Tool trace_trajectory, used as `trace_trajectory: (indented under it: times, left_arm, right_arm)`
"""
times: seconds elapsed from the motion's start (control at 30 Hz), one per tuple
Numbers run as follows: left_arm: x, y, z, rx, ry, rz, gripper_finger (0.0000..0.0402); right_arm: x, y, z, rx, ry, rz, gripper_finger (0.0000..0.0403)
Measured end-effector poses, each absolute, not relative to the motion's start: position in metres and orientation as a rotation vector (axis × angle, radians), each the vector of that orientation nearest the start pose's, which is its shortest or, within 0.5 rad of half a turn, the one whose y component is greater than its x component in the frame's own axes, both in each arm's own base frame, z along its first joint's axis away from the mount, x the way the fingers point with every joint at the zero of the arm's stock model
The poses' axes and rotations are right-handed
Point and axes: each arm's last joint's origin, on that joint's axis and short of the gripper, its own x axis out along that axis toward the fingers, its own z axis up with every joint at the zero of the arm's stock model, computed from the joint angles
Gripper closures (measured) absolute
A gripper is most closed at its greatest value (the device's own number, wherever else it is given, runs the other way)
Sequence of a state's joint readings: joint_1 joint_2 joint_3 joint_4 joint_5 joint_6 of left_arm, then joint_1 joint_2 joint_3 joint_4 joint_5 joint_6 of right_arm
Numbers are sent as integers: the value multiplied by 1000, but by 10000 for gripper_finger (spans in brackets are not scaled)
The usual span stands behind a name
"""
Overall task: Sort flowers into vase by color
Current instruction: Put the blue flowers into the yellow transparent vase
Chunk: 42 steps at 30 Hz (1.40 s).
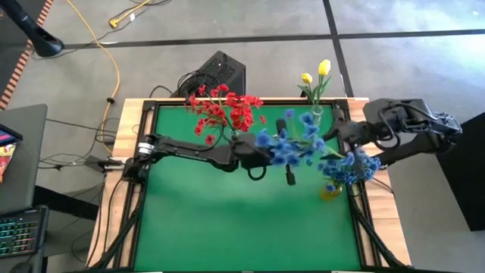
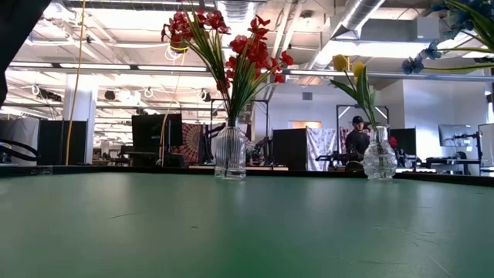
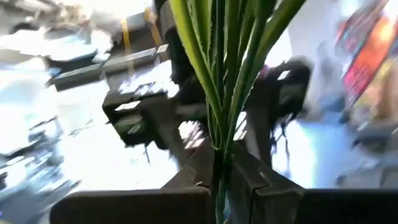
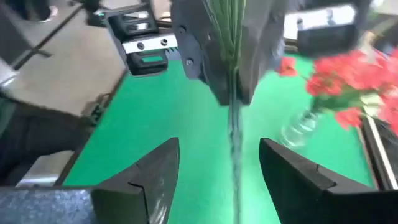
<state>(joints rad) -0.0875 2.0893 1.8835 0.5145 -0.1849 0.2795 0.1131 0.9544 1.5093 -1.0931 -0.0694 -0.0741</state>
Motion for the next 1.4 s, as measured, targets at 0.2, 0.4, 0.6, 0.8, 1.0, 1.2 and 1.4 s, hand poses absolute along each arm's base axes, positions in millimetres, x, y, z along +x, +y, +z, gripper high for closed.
trace_trajectory:
  times: [0.2, 0.4, 0.6, 0.8, 1.0, 1.2, 1.4]
  left_arm:
    - [480, -39, 374, 262, -105, 165, 400]
    - [477, -72, 353, 294, 69, -100, 400]
    - [477, -120, 340, 387, 5, -403, 401]
    - [508, -145, 281, 389, -93, -396, 401]
    - [542, -139, 240, 393, -207, -283, 401]
    - [568, -117, 231, 395, -226, -190, 401]
    - [579, -94, 240, 366, -258, -150, 401]
  right_arm:
    - [110, 8, 451, -62, 522, 116, 158]
    - [90, 2, 454, -49, 493, 63, 163]
    - [77, -1, 455, -44, 470, 33, 164]
    - [64, -1, 453, -40, 474, 19, 164]
    - [56, -1, 452, -19, 484, 15, 164]
    - [49, -1, 449, 4, 505, 10, 164]
    - [39, -1, 444, 16, 548, -34, 164]
